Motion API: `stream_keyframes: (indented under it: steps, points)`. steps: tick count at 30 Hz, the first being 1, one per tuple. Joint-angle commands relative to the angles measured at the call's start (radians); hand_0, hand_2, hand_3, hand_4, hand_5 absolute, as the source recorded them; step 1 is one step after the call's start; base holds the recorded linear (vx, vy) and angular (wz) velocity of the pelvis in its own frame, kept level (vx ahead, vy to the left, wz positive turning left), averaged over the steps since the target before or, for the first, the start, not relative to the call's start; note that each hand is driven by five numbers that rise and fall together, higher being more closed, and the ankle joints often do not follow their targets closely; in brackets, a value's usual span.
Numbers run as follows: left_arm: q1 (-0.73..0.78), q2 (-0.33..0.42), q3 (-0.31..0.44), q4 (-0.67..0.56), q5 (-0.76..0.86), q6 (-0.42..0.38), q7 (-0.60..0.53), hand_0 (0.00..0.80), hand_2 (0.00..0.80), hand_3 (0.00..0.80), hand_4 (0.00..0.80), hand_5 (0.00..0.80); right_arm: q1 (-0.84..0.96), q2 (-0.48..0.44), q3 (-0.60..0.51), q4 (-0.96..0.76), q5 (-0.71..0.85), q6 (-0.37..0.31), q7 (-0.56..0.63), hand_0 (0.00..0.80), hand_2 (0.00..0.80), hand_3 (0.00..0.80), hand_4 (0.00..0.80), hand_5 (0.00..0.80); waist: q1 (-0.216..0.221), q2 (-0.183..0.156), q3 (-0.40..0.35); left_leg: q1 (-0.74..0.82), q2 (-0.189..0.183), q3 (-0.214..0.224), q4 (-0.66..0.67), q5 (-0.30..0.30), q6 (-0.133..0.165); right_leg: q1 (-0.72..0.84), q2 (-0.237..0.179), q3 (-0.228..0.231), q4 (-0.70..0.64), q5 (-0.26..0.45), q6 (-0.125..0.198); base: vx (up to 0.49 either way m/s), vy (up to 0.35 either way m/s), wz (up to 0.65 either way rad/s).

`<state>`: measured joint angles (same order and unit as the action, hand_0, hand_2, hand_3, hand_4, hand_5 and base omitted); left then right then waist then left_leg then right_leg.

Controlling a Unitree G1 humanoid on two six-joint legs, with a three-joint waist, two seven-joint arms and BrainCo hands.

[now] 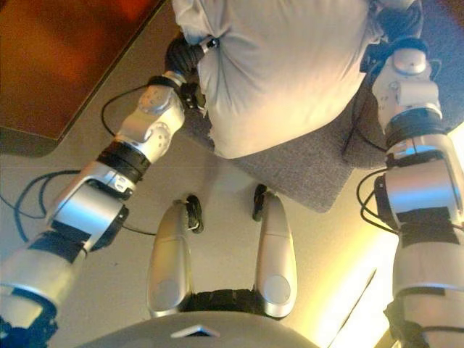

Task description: Pick up the cushion and take it to the sofa

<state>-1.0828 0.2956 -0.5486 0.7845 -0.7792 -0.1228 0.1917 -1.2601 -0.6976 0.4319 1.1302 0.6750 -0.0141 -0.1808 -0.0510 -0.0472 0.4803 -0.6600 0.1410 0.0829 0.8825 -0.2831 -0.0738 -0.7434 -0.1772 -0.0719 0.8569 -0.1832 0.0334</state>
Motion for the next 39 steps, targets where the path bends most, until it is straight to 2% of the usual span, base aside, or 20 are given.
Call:
stream_keyframes:
  steps: [1,9,10,11,12,24,29,30,39]
  points:
    - [-0.119,-0.057,-0.046,-0.008,-0.038,-0.056,-0.018,0.800,0.800,0.800,0.800,0.800,-0.105,-0.026,0.014,0.006,0.010,-0.062,0.007,0.800,0.800,0.800,0.800,0.800,-0.027,0.020,-0.050,-0.052,0.060,-0.027,-0.050,0.058,-0.045,0.052,-0.044,0.007,-0.048,0.017,0.089,-0.026,-0.044,-0.02]
    - [-0.130,-0.051,-0.033,0.006,-0.036,-0.085,0.068,0.800,0.800,0.800,0.800,0.800,-0.126,0.009,0.045,-0.007,-0.001,-0.069,0.038,0.800,0.800,0.800,0.800,0.800,-0.019,0.025,-0.053,-0.062,0.058,-0.036,-0.090,0.092,-0.053,0.046,-0.046,0.001,-0.070,0.026,0.084,-0.040,-0.038,-0.06]
    - [-0.130,-0.047,-0.030,0.011,-0.027,-0.077,0.071,0.612,0.612,0.612,0.612,0.612,-0.128,0.018,0.045,-0.005,-0.003,-0.060,0.036,0.800,0.800,0.800,0.800,0.800,-0.017,0.027,-0.053,-0.063,0.059,-0.036,-0.093,0.095,-0.053,0.045,-0.047,0.000,-0.072,0.026,0.084,-0.045,-0.033,-0.02]
    - [-0.129,-0.043,-0.029,0.015,-0.021,-0.067,0.077,0.000,0.000,0.000,0.000,0.000,-0.127,0.023,0.044,-0.004,0.000,-0.048,0.036,0.088,0.088,0.088,0.088,0.088,-0.016,0.028,-0.054,-0.064,0.059,-0.037,-0.096,0.098,-0.055,0.045,-0.048,-0.001,-0.074,0.027,0.083,-0.040,-0.024,0.03]
    - [-0.128,-0.038,-0.030,0.021,-0.020,-0.055,0.089,0.000,0.000,0.000,0.000,0.000,-0.127,0.029,0.046,-0.001,-0.004,-0.036,0.033,0.000,0.000,0.000,0.000,0.000,-0.014,0.030,-0.055,-0.065,0.059,-0.036,-0.100,0.102,-0.057,0.046,-0.050,-0.004,-0.076,0.026,0.083,-0.037,-0.016,0.02]
    - [-0.116,0.019,0.000,0.068,-0.033,-0.068,0.054,0.000,0.000,0.000,0.000,0.000,-0.126,0.054,0.026,0.057,0.002,-0.045,-0.014,0.000,0.000,0.000,0.000,0.000,-0.001,0.043,-0.072,-0.031,0.061,-0.031,-0.148,0.119,-0.062,0.074,-0.053,-0.012,-0.107,0.021,0.079,-0.006,0.007,0.02]
    - [-0.083,0.050,0.022,0.066,-0.059,-0.093,0.034,0.000,0.000,0.000,0.000,0.000,-0.111,0.031,0.005,0.067,0.025,-0.059,-0.043,0.000,0.000,0.000,0.000,0.000,0.008,0.042,-0.086,0.005,0.052,-0.031,-0.195,0.135,-0.062,0.107,-0.048,-0.018,-0.146,0.028,0.078,-0.014,0.002,0.00]
    - [-0.075,0.059,0.027,0.065,-0.055,-0.096,0.026,0.000,0.000,0.000,0.000,0.000,-0.107,0.023,-0.004,0.068,0.037,-0.062,-0.050,0.000,0.000,0.000,0.000,0.000,0.010,0.041,-0.088,0.005,0.050,-0.027,-0.221,0.170,-0.056,0.107,-0.048,-0.025,-0.169,0.057,0.070,-0.070,0.007,0.02]
    - [0.014,0.125,0.058,0.059,-0.025,-0.095,-0.026,0.000,0.000,0.000,0.000,0.000,-0.057,-0.040,-0.055,0.075,0.083,-0.078,-0.054,0.000,0.000,0.000,0.000,0.000,0.025,0.035,-0.128,0.090,0.046,-0.015,-0.307,0.189,-0.052,0.185,-0.044,-0.053,-0.250,0.062,0.067,-0.007,0.000,0.01]
